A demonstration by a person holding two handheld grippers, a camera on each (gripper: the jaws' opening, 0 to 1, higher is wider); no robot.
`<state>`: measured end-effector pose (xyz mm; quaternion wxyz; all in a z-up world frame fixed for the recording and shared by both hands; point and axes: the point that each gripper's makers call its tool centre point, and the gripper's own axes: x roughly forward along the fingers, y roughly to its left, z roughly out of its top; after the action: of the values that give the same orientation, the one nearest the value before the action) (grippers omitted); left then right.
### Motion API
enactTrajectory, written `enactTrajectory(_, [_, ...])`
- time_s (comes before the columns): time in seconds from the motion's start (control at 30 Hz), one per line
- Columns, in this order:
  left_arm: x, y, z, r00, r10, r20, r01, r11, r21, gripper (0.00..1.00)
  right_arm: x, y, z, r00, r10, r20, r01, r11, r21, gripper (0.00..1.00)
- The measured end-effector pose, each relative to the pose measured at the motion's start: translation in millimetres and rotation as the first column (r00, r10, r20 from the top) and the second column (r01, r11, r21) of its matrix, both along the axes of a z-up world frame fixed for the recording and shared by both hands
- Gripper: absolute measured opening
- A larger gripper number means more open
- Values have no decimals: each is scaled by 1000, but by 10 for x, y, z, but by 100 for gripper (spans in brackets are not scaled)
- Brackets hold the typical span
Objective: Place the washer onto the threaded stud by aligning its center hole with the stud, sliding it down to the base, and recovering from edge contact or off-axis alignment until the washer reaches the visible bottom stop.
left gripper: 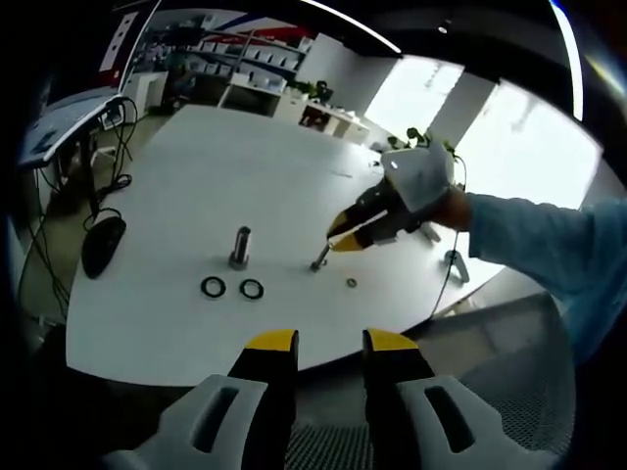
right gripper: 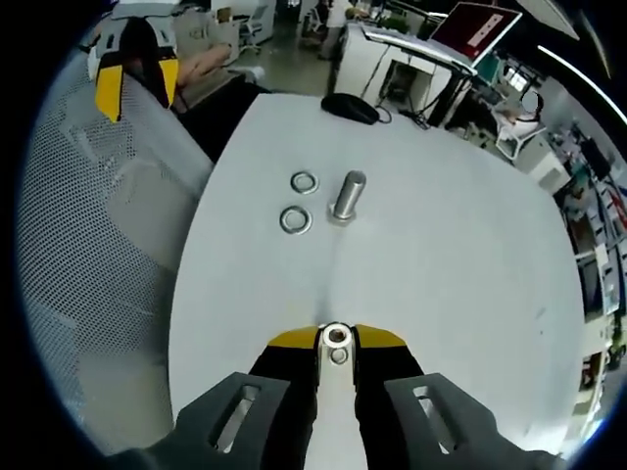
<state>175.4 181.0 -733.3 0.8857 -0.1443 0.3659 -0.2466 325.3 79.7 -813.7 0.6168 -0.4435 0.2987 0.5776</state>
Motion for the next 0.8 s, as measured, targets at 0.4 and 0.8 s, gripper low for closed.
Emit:
enactTrajectory(0.4, [-4,-3,-2,1000,-1,-2,1,1000,0,24,18,-4,-43,1000,7,2,-7,1000,-21,13])
enactTrajectory(0.8, [-1,-2,-4,1000,-2,-5,2,1000,-1,24,16,26,-2,1000,21,-10,-21,1000,-16,3])
